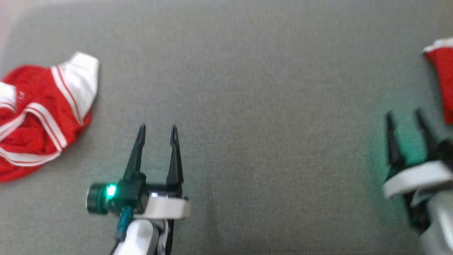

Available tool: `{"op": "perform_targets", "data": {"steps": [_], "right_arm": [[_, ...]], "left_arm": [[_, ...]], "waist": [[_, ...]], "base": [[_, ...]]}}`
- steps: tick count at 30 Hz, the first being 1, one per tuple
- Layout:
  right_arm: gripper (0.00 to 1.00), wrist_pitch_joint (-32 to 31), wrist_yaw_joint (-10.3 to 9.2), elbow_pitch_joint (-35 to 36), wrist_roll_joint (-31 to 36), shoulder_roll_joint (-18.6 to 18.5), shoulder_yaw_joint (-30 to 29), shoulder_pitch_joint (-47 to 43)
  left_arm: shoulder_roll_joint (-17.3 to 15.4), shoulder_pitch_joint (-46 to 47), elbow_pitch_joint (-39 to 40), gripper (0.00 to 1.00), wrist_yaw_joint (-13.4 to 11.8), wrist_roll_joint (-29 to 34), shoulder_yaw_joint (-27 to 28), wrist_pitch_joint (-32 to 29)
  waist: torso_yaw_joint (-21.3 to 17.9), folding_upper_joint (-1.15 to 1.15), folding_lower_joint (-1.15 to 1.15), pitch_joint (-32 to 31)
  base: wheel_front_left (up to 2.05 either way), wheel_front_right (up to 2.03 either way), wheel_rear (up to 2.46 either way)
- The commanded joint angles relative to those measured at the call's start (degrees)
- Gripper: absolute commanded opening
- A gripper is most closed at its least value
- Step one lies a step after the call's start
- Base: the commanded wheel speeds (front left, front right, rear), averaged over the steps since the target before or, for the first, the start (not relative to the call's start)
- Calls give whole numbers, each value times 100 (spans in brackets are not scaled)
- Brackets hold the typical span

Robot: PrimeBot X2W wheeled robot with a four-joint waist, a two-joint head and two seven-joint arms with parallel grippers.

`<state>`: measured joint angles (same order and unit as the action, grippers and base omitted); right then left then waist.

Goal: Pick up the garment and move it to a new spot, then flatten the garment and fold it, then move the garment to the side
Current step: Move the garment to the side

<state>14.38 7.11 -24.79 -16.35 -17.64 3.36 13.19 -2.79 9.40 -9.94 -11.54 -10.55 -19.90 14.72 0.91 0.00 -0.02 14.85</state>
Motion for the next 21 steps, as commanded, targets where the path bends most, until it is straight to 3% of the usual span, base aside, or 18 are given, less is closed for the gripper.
{"op": "perform_targets", "data": {"steps": [1, 5, 11, 21], "right_arm": [[100, 61, 37, 346, 102, 52, 127, -180], [100, 62, 37, 727, 363, 552, 217, -729], [100, 62, 37, 1437, 860, 1112, 33, -1344], [100, 62, 37, 1647, 884, 1362, 197, -1843]], "left_arm": [[-9, -117, 87, 100, 30, 13, 259, 28], [-9, -488, -76, 100, 119, 50, 358, 28], [-9, -853, -198, 100, 212, 118, 514, 28], [-9, -1169, -132, 100, 179, 163, 739, 28]], "waist": [[114, 0, 2, -729], [155, 0, 2, -1305], [174, 0, 2, -1695], [140, 0, 2, -1952]], "base": [[0, 0, 0], [0, 0, 0], [0, 0, 0], [0, 0, 0]]}}
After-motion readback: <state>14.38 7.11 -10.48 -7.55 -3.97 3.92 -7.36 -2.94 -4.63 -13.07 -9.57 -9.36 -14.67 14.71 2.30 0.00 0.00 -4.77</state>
